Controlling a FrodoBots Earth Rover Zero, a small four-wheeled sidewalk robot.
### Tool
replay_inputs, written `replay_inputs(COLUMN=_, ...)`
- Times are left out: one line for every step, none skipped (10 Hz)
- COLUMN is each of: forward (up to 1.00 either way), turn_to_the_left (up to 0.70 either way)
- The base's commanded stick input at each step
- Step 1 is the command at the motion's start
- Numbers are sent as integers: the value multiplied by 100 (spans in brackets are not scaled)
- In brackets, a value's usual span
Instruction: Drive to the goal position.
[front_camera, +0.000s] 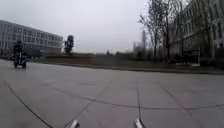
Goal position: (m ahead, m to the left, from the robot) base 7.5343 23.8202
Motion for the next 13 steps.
replay_inputs(forward=0, turn_to_the_left=0)
replay_inputs(forward=0, turn_to_the_left=0)
replay_inputs(forward=0, turn_to_the_left=0)
replay_inputs(forward=0, turn_to_the_left=0)
replay_inputs(forward=0, turn_to_the_left=17)
replay_inputs(forward=0, turn_to_the_left=70)
replay_inputs(forward=17, turn_to_the_left=62)
replay_inputs(forward=70, turn_to_the_left=35)
replay_inputs(forward=70, turn_to_the_left=35)
replay_inputs(forward=70, turn_to_the_left=35)
replay_inputs(forward=70, turn_to_the_left=35)
replay_inputs(forward=70, turn_to_the_left=35)
replay_inputs(forward=70, turn_to_the_left=35)
